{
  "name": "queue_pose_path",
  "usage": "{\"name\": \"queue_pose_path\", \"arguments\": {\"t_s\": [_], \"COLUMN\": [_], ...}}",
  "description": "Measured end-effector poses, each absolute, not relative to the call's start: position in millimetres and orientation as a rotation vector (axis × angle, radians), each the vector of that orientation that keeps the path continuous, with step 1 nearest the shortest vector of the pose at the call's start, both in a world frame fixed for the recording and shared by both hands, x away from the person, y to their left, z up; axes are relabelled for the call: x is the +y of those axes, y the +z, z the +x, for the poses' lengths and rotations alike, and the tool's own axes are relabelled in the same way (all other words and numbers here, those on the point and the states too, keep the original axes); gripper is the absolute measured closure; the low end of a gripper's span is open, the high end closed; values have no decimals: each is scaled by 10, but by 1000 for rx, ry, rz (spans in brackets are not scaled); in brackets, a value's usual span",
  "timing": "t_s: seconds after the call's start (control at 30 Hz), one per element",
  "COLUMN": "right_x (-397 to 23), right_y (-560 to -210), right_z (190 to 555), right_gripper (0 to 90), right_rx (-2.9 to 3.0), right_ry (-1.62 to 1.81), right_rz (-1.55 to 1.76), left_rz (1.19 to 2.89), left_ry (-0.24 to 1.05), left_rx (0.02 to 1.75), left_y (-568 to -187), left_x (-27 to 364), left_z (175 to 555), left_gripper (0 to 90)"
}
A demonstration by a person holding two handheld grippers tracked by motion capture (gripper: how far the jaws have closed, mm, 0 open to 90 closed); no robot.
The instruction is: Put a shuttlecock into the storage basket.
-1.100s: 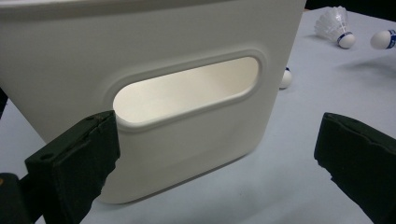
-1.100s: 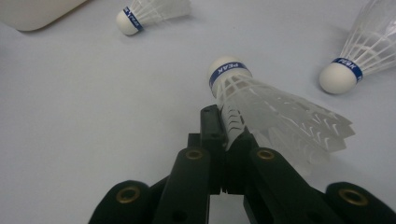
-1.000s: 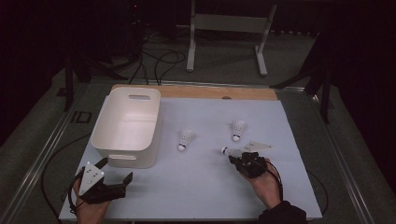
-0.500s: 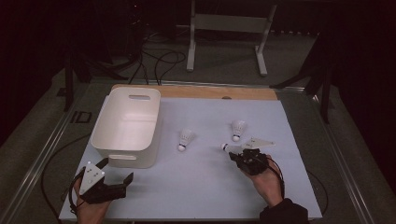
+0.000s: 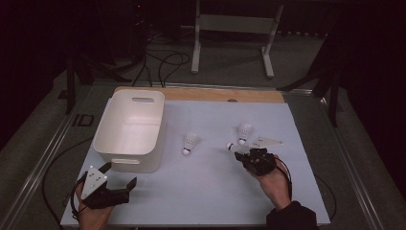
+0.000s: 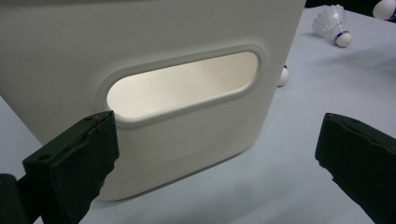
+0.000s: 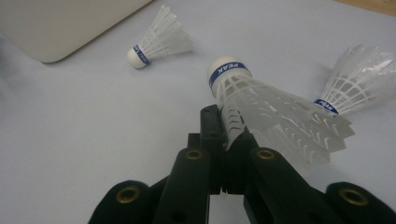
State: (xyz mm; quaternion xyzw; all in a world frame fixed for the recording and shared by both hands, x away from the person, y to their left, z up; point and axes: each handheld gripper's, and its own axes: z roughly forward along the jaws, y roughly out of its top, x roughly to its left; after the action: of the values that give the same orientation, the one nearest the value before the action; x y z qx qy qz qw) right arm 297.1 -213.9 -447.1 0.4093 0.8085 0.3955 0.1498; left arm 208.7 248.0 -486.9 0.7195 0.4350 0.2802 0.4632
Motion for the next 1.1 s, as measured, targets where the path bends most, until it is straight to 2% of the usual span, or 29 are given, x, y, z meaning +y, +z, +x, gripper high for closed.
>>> {"name": "queue_pose_path", "arguments": {"t_s": [1.1], "right_x": [-2002], "right_y": [-4175], "right_z": [3066], "right_gripper": [897], "right_rx": [2309], "right_ry": [1149], "right_rz": [1098], "left_rz": [1762], "left_ry": [684], "left_rx": [1077], "left_y": [-4868], "left_x": [2492], "left_z": [2087], "left_gripper": [0]}}
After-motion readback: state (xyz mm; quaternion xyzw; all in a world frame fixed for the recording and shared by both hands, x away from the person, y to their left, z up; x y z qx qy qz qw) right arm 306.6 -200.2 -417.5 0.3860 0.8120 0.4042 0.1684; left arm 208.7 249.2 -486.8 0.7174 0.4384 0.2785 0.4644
